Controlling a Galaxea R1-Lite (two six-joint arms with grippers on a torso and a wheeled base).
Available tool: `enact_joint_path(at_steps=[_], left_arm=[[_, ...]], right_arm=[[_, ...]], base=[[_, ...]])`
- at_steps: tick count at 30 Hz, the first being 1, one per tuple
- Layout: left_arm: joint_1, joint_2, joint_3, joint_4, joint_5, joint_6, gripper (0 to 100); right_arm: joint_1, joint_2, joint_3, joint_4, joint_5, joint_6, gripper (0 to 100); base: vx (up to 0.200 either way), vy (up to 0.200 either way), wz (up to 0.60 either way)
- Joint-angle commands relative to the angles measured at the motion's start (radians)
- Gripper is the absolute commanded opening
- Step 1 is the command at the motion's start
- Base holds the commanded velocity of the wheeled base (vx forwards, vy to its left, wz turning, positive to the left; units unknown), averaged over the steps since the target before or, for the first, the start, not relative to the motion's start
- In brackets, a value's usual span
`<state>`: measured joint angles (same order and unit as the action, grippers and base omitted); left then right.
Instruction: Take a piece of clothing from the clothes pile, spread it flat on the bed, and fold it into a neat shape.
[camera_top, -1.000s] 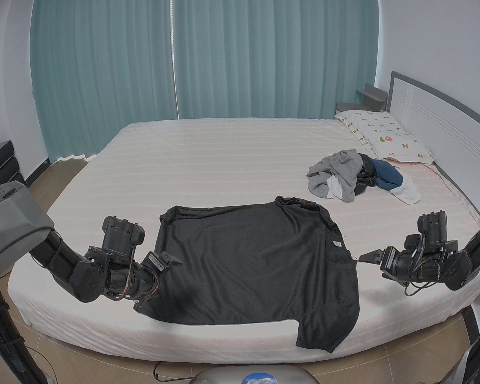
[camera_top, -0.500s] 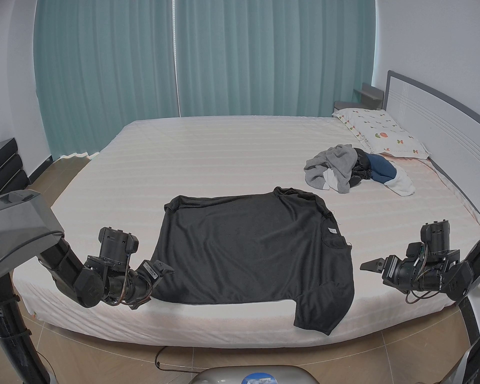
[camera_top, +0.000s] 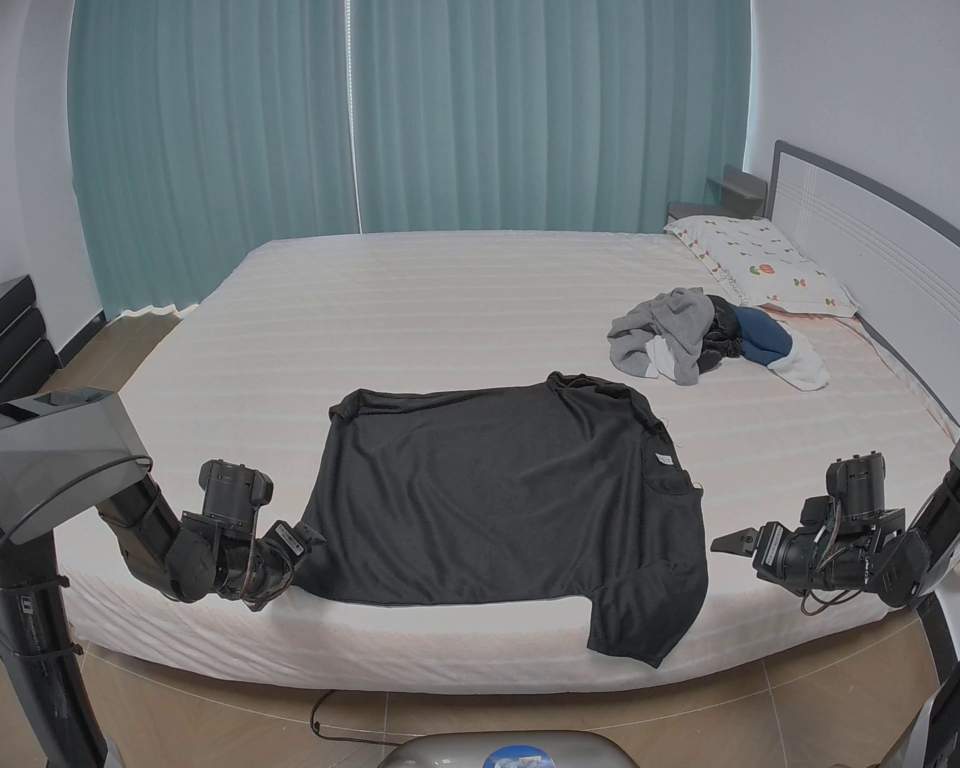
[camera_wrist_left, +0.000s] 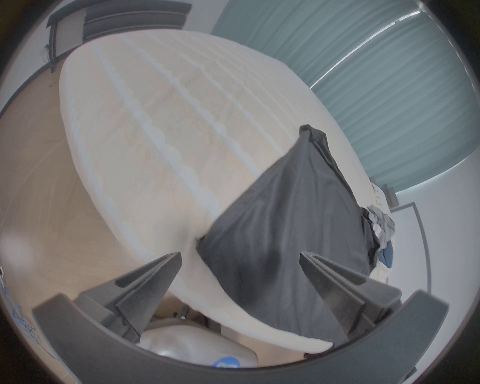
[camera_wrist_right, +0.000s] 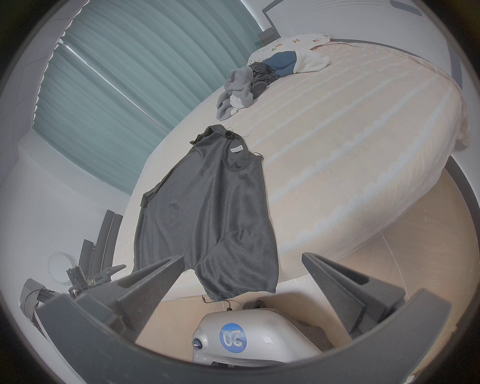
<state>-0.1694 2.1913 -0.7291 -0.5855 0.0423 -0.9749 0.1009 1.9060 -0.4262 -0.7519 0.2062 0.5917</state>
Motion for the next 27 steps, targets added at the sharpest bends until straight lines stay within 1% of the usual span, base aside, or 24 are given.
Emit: enact_joint_path(at_steps=[1, 8, 9, 14, 19, 22, 23, 27], left_arm=[[-0.004, 0.068, -0.033, -0.002, 0.037, 0.038, 100], [-0.001, 0.07, -0.036, -0.005, 0.047, 0.038, 100], [0.001, 0.065, -0.036, -0.004, 0.05, 0.038, 0], [0.001, 0.022, 0.001, 0.006, 0.054, 0.036, 0], [0.001, 0.016, 0.005, 0.009, 0.054, 0.038, 0], [-0.004, 0.001, 0.024, 0.009, 0.06, 0.042, 0], [-0.006, -0.005, 0.028, 0.009, 0.073, 0.044, 0], [-0.004, -0.007, 0.03, 0.013, 0.09, 0.058, 0]], right_arm=[[0.003, 0.01, 0.001, -0.001, -0.004, 0.0, 100], [0.01, 0.012, 0.001, -0.001, -0.004, 0.0, 100], [0.008, 0.015, 0.0, -0.001, -0.002, 0.0, 100], [0.011, 0.048, 0.0, -0.001, -0.001, -0.001, 100], [0.022, 0.093, -0.009, -0.001, 0.006, -0.001, 100], [0.025, 0.147, -0.011, -0.029, 0.006, -0.021, 100], [0.03, 0.18, -0.013, -0.07, 0.007, -0.046, 100], [0.043, 0.255, -0.013, -0.176, 0.009, -0.053, 100]], base=[[0.0, 0.0, 0.0], [0.0, 0.0, 0.0], [0.0, 0.0, 0.0], [0.0, 0.0, 0.0], [0.0, 0.0, 0.0], [0.0, 0.0, 0.0], [0.0, 0.0, 0.0], [0.0, 0.0, 0.0]])
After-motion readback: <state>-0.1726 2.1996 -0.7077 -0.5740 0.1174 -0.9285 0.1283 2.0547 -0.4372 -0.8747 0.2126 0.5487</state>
